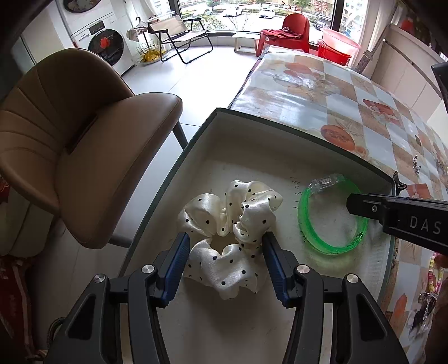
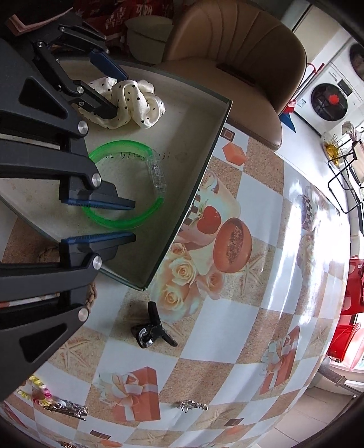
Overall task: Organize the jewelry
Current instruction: 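Carry the scrunchie and bangle into the white tray and open both tools, then lift both open tools out of the tray back over the table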
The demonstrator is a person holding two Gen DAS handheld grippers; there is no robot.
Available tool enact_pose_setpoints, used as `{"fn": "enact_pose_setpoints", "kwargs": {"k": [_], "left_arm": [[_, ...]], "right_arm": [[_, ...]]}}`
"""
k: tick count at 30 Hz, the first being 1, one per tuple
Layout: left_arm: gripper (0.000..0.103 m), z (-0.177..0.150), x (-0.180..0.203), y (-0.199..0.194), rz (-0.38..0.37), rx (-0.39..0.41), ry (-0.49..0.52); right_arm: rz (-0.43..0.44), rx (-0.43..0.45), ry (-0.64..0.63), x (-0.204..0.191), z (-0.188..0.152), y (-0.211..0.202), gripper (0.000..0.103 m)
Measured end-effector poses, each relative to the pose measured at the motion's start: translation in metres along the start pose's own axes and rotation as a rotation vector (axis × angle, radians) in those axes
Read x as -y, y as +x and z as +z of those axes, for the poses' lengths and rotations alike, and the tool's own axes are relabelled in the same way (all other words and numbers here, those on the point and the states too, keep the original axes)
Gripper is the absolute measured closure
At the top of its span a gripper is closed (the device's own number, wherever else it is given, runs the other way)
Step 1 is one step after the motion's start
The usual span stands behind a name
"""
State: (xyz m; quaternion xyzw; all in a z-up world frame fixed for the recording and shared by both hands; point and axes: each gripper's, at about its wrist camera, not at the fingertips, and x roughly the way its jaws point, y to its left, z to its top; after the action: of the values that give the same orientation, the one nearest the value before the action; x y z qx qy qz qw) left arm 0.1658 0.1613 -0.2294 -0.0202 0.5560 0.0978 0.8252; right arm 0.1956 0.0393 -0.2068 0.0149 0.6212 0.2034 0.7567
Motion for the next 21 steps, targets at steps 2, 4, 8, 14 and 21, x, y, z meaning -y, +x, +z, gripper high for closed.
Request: {"fn": "enact_pose_setpoints", "kwargs": {"k": [2, 4, 8, 14, 21], "left_arm": [[0.014, -0.001, -0.001, -0.001, 0.011, 0.003, -0.009], [0.001, -0.001, -0.002, -0.007, 0.035, 0.042, -0.017], [0.001, 0.0, -0.001, -0.01, 0.037, 0.043, -0.001], [0.0, 0.0, 0.005, -0.021, 0.052, 0.07, 0.024], [0.0, -0.01, 0.026, -0.04, 0.025, 0.066, 0.085]], "right_arm": [[0.017, 0.01, -0.003, 0.0, 0.001, -0.005, 0.066], [0.025, 0.022, -0.004, -0.001, 0.002, -0.01, 0.06], [0.046, 0.044, 0.009, 0.004, 0.002, -0.025, 0.056], [0.056, 0.074, 0.037, 0.025, -0.002, -0.051, 0.047], [0.085, 0.109, 0.126, 0.061, -0.024, -0.08, 0.023]]}}
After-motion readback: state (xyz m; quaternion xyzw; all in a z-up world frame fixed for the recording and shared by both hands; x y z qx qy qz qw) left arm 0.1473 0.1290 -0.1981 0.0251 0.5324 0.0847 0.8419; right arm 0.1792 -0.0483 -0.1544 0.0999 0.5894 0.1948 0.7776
